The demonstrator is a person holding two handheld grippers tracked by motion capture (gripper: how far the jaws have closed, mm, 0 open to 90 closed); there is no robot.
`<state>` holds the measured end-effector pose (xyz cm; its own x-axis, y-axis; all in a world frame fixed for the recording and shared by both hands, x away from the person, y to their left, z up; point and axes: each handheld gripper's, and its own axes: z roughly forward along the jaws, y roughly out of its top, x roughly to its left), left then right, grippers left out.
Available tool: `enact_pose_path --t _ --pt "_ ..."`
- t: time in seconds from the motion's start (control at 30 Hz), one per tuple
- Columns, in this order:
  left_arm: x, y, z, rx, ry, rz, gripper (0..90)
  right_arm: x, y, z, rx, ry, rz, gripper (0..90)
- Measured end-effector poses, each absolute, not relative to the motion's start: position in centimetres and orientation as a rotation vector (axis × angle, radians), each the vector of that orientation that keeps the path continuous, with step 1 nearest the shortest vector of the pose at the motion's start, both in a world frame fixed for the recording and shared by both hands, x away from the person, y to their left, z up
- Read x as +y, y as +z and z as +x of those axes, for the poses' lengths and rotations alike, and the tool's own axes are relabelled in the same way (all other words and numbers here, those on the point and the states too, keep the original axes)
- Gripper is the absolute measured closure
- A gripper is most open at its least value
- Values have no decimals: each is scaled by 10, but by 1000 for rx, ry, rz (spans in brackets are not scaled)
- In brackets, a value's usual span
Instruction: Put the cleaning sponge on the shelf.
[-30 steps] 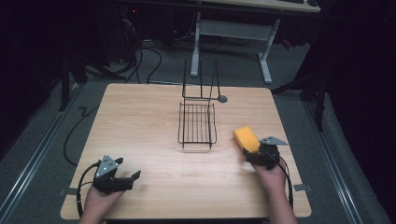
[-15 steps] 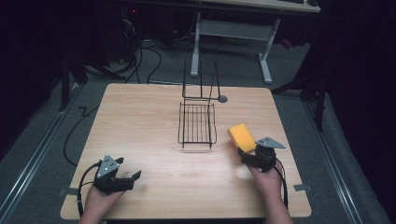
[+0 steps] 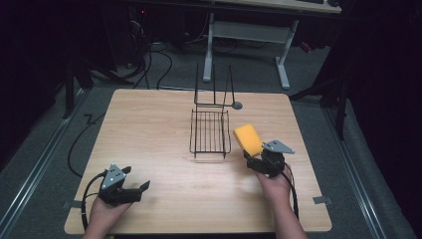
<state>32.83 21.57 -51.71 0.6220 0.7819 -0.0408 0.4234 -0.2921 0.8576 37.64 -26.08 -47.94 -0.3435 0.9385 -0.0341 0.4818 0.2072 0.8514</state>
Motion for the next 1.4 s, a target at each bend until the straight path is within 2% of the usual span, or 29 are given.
enact_pose_path --t 0.6,1.4 --pt "217 -516 327 949 489 1921 128 -219 -472 401 1926 1081 1271 236" --pt "216 -515 326 933 499 1929 127 -162 -486 431 1999 1111 1259 237"
